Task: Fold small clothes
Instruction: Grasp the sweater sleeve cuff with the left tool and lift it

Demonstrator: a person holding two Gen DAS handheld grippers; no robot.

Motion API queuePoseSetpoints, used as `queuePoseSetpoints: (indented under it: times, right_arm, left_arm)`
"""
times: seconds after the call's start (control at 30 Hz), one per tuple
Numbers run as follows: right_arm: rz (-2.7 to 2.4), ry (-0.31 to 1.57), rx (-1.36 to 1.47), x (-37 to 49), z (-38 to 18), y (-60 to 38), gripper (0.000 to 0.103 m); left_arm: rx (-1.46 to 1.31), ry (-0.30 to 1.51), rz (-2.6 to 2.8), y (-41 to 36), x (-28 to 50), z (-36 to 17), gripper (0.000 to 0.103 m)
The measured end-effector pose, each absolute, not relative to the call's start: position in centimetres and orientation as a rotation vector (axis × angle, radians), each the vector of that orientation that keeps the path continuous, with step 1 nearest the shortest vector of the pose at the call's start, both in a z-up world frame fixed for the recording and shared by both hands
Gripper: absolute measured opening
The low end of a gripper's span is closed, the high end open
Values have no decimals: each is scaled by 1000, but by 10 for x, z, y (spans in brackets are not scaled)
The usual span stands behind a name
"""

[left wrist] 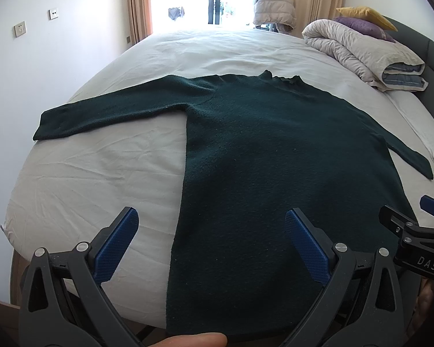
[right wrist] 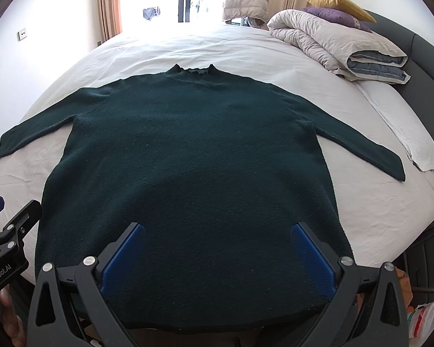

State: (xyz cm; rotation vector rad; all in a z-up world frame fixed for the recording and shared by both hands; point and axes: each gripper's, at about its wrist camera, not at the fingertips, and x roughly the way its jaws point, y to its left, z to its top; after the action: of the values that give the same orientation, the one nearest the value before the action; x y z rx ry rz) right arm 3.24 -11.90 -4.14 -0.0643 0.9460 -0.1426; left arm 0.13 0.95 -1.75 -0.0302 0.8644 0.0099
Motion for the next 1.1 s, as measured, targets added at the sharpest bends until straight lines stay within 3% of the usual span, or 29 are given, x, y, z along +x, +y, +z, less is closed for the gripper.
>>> queuePoseSetpoints:
  times: [0.53,0.93,1.1]
  right_arm:
    - [-112,966,-42,38,-44,-120,103]
    - [79,881,114,46,-32,-106,103]
    - [155,814,133,51,-23,-94,103]
  left_arm:
    - [-113,884,-6,38,2,-24,103]
    - [-546,740,11,200,19,-26,103]
    - [-719,760,21,263,33,-42,103]
